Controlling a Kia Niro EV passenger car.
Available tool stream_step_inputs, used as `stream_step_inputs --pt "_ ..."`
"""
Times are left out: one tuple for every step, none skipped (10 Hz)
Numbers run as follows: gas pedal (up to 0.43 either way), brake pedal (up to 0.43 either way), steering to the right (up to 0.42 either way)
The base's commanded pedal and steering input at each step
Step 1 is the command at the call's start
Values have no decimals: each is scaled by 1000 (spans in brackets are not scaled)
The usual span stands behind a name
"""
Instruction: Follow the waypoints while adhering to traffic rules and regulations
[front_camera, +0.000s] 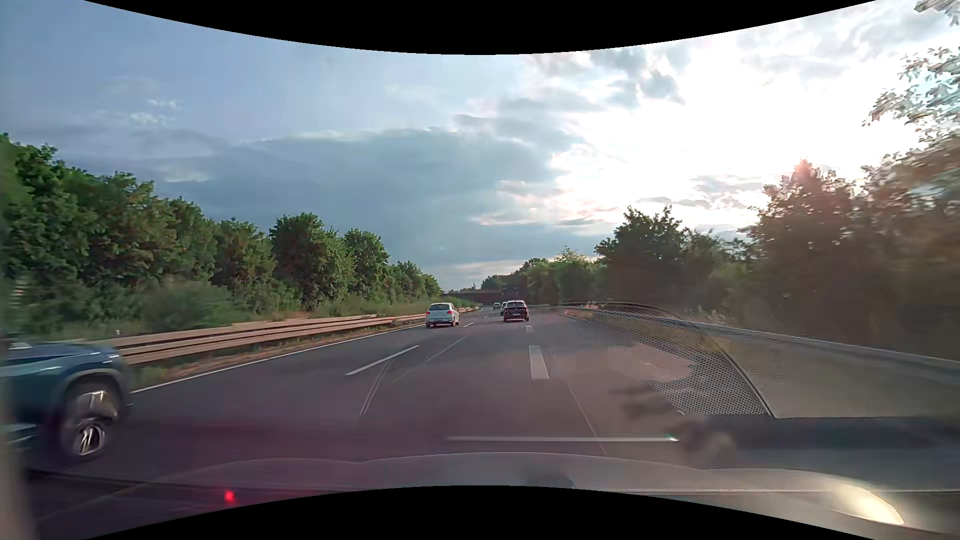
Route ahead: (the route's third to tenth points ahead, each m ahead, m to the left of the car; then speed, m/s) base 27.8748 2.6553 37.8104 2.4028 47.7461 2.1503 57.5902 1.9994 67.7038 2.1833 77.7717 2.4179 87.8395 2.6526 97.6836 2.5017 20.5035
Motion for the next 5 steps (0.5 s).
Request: stream_step_inputs --pt "358 0 -5" --pt "358 0 -5" --pt "358 0 -5" --pt "358 0 -4" --pt "358 0 -3"
